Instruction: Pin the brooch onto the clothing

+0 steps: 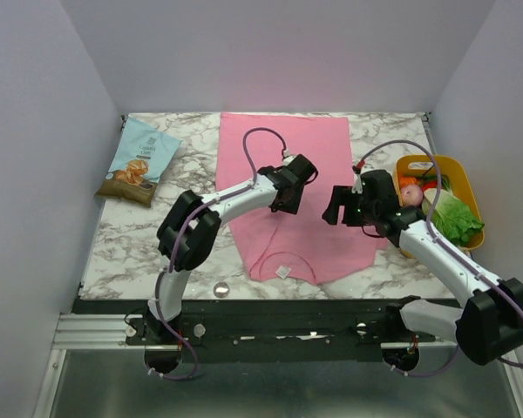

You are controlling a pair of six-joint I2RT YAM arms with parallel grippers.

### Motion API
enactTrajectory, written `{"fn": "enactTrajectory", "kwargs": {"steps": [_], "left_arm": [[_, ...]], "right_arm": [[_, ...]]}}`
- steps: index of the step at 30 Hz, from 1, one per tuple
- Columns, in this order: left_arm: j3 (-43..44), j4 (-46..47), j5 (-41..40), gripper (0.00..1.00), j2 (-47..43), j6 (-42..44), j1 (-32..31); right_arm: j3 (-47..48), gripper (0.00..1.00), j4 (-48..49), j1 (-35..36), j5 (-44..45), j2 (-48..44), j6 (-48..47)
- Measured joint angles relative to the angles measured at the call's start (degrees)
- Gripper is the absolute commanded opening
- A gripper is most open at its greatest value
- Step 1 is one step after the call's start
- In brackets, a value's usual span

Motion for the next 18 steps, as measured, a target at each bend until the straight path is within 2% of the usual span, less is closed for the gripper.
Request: {"fn": "enactTrajectory", "kwargs": {"steps": [6, 18], "left_arm": [[5.49, -0.31, -0.35, 0.71, 4.92, 2.64, -0.72], [6.12, 1.01, -0.09, 0.61, 8.02, 4.9, -0.87]], "right_arm": [[-3.06, 0.86, -2.45, -3.39, 1.6, -4.42, 0.33], [-3.72, 0.86, -4.66, -5.18, 1.68, -6.8, 0.96]]}}
